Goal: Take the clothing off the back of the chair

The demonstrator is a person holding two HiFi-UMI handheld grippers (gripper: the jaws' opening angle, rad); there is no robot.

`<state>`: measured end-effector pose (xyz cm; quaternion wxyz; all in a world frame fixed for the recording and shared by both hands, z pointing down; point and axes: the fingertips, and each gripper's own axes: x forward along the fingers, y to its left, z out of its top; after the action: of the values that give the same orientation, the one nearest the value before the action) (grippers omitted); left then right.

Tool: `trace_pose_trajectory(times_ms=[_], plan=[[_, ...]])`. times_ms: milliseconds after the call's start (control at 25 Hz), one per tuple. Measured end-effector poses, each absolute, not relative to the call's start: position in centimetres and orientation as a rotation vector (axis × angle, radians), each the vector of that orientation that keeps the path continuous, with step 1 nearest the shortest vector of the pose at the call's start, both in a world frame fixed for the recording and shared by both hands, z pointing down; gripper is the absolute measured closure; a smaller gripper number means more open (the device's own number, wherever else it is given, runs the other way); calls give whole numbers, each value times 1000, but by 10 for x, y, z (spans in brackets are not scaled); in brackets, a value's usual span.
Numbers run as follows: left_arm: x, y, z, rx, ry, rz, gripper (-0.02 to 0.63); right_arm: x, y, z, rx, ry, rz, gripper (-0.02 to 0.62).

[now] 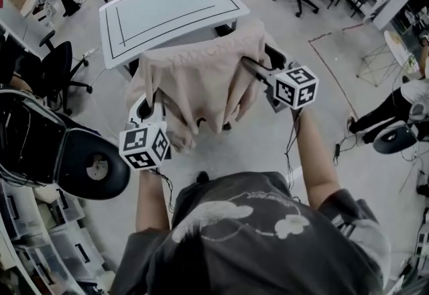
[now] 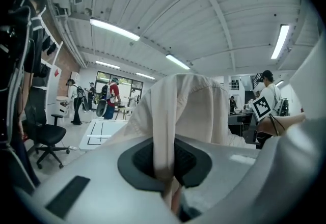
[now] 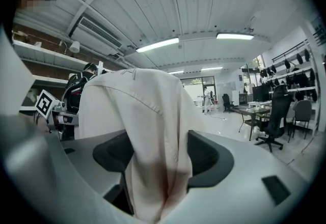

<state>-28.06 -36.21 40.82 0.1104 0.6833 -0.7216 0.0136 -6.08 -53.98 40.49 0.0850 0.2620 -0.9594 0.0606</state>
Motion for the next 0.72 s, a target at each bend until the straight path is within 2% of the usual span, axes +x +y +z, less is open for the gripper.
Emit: trace_pose_trajectory(times_ms=[200,320,400,520,720], plan=[[-279,-351,403,1937,-2188,65,601,-63,-533,399,706,-2908,159,389],[-280,-343,401,1898,-2229,80,601,-61,-526,395,686,-2915,97,503],[-279,-338,399,1872,-2253,79,601,-59,-524,390,678,-2911,34,555],[-273,-333,394,1849,-2276,68,601,-52,-524,386,682,-2911,-5,589],[-261,-326,385,1835,-2320,82,601,-35,-522,379,737,-2951,12,594]])
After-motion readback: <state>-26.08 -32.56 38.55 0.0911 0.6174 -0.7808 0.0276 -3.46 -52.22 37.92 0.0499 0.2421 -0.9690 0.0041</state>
